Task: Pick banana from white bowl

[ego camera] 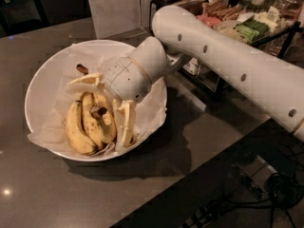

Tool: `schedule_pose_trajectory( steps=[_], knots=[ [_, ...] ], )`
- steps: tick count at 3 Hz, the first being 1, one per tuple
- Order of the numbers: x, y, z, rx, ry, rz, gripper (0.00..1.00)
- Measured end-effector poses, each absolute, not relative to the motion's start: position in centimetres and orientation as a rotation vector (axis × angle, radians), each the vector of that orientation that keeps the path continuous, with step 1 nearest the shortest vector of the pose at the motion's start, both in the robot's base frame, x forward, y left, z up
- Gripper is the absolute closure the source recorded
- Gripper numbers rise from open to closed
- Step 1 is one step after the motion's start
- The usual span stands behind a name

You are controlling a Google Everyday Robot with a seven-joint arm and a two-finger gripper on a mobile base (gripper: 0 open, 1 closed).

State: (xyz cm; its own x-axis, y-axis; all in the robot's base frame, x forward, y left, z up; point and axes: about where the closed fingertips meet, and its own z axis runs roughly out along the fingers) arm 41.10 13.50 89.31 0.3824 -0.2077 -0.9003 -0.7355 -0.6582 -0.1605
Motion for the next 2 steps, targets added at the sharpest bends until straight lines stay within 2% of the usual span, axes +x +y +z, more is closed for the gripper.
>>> schedule_pose_trajectory(
  steps=[1,2],
  knots=[
    [40.74,13.58,88.99,-2.074,0.829,1.298,0.00],
    [40.74,13.59,88.99,-2.074,0.829,1.298,0.18]
  ],
)
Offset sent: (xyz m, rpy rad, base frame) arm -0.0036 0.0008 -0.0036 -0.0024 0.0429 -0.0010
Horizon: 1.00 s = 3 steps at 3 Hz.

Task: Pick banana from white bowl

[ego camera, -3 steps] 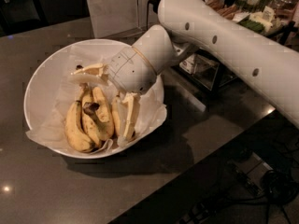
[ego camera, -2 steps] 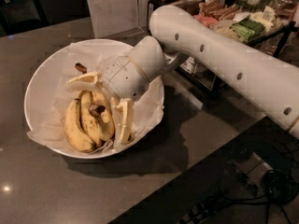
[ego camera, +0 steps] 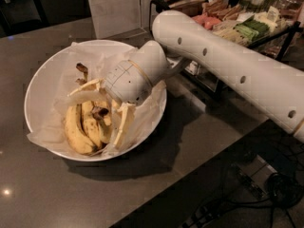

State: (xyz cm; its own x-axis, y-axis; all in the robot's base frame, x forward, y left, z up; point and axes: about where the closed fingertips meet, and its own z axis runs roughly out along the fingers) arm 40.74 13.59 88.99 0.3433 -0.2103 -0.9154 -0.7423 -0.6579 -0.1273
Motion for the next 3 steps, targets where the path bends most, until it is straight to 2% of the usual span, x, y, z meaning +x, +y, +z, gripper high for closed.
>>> schedule_pose_trajectory(
  steps=[3],
  knots=[
    [40.38,13.43,89.83,-2.062,0.816,1.268,0.87]
  ],
)
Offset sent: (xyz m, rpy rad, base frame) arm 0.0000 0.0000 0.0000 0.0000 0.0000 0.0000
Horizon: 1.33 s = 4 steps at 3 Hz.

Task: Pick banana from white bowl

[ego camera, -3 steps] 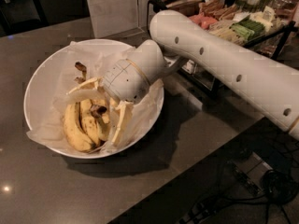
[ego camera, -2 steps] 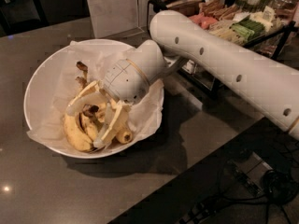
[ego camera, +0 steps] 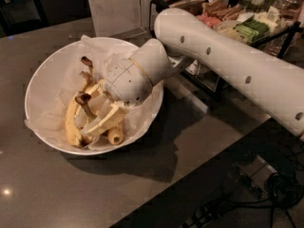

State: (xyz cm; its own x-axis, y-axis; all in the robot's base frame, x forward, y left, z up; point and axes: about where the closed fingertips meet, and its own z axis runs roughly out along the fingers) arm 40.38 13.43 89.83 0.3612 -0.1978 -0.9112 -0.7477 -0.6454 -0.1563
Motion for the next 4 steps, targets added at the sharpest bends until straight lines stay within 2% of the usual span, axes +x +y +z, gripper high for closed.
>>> schedule_pose_trajectory(
  steps=[1,4],
  knots=[
    [39.5,13.0,91.5,-2.032,0.773,1.211,1.00],
    [36.0,13.4,99.0,-2.081,0.518,0.998,1.00]
  ],
)
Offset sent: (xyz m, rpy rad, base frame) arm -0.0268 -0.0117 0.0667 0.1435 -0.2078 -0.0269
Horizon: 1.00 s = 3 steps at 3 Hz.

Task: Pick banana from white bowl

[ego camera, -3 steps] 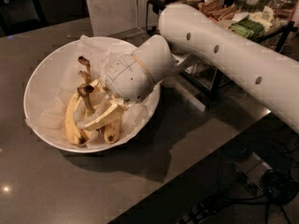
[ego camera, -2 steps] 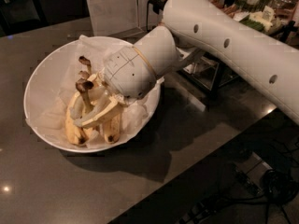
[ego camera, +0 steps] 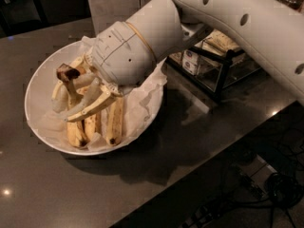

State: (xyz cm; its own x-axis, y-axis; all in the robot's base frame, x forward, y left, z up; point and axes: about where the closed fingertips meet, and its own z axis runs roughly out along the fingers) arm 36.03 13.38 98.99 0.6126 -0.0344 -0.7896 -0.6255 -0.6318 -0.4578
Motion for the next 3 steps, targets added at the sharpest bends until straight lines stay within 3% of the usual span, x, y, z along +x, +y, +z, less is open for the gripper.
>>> schedule_pose_trajectory(
  steps=[3],
  knots=[
    [32.6,8.6,100.5,-1.955,0.401,0.850,1.00]
  ],
)
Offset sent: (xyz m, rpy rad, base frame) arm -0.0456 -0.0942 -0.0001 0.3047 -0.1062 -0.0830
